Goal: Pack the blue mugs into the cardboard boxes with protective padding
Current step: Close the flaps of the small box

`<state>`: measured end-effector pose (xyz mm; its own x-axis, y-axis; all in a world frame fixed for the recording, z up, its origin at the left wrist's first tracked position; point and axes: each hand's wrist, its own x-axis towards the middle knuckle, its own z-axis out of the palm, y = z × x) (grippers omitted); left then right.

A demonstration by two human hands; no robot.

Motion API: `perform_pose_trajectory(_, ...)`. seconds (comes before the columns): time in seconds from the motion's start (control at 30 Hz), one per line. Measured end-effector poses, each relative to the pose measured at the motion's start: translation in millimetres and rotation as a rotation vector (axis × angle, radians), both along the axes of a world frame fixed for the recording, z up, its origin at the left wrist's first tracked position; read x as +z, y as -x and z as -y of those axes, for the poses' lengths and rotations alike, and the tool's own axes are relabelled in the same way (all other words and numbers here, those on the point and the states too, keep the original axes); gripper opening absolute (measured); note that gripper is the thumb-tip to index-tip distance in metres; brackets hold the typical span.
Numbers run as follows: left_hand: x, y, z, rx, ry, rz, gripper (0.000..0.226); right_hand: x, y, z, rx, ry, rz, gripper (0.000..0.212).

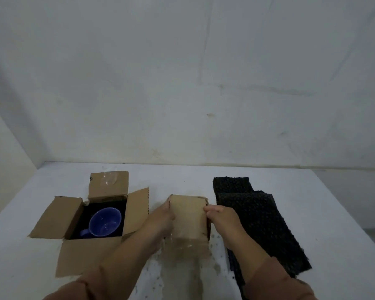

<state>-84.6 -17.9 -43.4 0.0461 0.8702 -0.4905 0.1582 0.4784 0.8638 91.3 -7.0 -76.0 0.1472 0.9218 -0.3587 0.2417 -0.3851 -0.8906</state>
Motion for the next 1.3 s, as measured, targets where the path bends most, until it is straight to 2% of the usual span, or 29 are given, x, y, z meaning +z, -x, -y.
perform_pose_trajectory(0.07, -5.5, -2.6, 6.6, -0.046, -0.031, -0.112, 0.047, 0.6, 4.2, 10.0, 0.047, -0.005, 0.042, 0.036)
perform_pose_trajectory(0.17, -9.9, -3.5, 13.5, -0.094, -0.025, -0.272, 0.063, -2.1, 13.0, 22.6, 0.215, -0.009, 0.193, 0.052)
perform_pose_trajectory(0.27, -14.5, -2.6, 22.6, -0.085, -0.066, -0.268, 0.070, -2.7, 22.6, 27.8, 0.331, -0.004, 0.397, 0.057)
perform_pose_trajectory(0.33, -19.9, -0.6, 35.1, -0.051, -0.054, -0.186, 0.060, -3.9, 28.0, 31.9, 0.343, 0.009, 0.441, 0.058)
perform_pose_trajectory(0.43, -28.9, 0.4, 53.8, -0.039, -0.142, -0.038, 0.045, -10.7, 32.0, 40.7, 0.205, 0.062, 0.257, 0.066)
perform_pose_trajectory(0.53, -31.2, -0.1, 54.9, -0.016, -0.143, -0.002, 0.048, -11.4, 32.1, 43.9, 0.060, 0.079, 0.036, 0.070)
perform_pose_trajectory(0.63, -29.2, -2.8, 49.3, 0.036, -0.098, 0.006, 0.042, -3.3, 28.3, 41.2, 0.061, 0.083, -0.100, 0.067)
perform_pose_trajectory(0.7, -26.1, -3.5, 45.5, 0.088, -0.045, -0.030, 0.038, 7.3, 27.2, 37.3, 0.103, 0.107, -0.056, 0.061)
perform_pose_trajectory(0.8, -20.3, -4.0, 35.4, 0.082, 0.022, -0.093, 0.029, 16.0, 27.6, 26.4, 0.131, 0.151, 0.150, 0.051)
perform_pose_trajectory(0.9, -11.3, -4.6, 24.4, 0.044, 0.027, -0.119, 0.022, 18.7, 29.1, 17.6, 0.045, 0.162, 0.100, 0.039)
perform_pose_trajectory(1.07, -7.2, -4.4, 5.2, -0.039, -0.025, -0.207, 0.042, 20.2, 23.5, 7.1, -0.041, 0.160, -0.216, 0.026)
perform_pose_trajectory(1.17, -8.8, -2.6, -13.4, -0.051, -0.013, -0.193, 0.050, 16.2, 19.7, 1.4, 0.049, 0.132, -0.294, 0.024)
perform_pose_trajectory(1.2, -8.2, -2.2, -18.9, -0.054, -0.016, -0.194, 0.052, 13.9, 19.2, -0.2, 0.076, 0.112, -0.300, 0.027)
perform_pose_trajectory(1.3, -8.3, -2.5, -31.0, -0.091, -0.032, -0.186, 0.056, 5.4, 19.4, -7.1, 0.049, 0.093, -0.364, 0.054)
